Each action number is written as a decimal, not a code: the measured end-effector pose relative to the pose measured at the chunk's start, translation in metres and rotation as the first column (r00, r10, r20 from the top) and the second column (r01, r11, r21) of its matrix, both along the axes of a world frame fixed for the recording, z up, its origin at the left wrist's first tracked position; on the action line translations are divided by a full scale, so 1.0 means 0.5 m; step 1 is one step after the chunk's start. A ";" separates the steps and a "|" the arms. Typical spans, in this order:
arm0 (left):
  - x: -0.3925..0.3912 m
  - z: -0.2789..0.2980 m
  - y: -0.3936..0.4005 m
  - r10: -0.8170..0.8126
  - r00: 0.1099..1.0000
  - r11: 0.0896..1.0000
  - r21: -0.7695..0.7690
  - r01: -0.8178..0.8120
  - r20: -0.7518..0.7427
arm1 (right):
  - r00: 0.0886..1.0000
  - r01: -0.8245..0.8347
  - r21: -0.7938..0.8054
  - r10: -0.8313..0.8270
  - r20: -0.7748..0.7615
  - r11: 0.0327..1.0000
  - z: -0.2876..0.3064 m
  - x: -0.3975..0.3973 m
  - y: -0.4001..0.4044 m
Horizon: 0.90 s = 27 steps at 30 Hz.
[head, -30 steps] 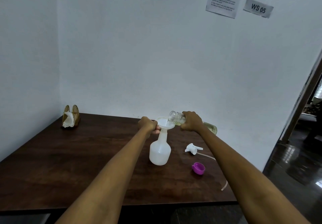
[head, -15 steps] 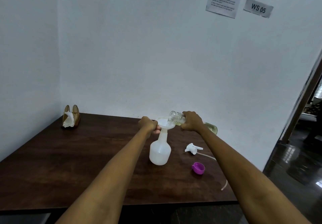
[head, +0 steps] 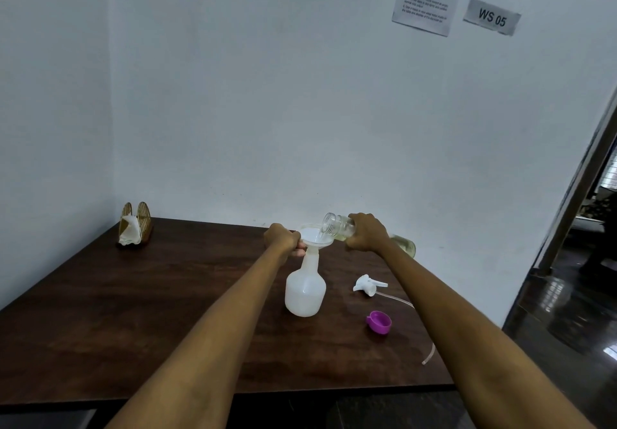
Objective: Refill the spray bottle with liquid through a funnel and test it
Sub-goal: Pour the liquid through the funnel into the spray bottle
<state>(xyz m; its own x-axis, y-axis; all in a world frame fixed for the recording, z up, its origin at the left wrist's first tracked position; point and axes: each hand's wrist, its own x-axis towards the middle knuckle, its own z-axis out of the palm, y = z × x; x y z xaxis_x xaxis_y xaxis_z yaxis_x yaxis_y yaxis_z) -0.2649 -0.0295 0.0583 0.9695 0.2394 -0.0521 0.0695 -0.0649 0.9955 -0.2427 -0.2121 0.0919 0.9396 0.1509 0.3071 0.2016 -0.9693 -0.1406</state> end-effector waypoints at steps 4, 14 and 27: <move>-0.001 0.002 -0.002 -0.003 1.000 1.000 0.003 0.003 0.010 | 1.000 -0.008 0.000 0.008 -0.007 1.000 0.000 -0.002 0.001; 0.002 0.001 0.004 0.007 1.000 1.000 0.011 -0.007 0.005 | 1.000 -0.018 -0.012 0.018 -0.012 1.000 0.003 -0.007 0.002; 0.006 -0.002 0.004 0.007 1.000 1.000 0.012 -0.007 0.004 | 1.000 -0.015 -0.024 0.015 -0.009 1.000 -0.002 -0.010 -0.003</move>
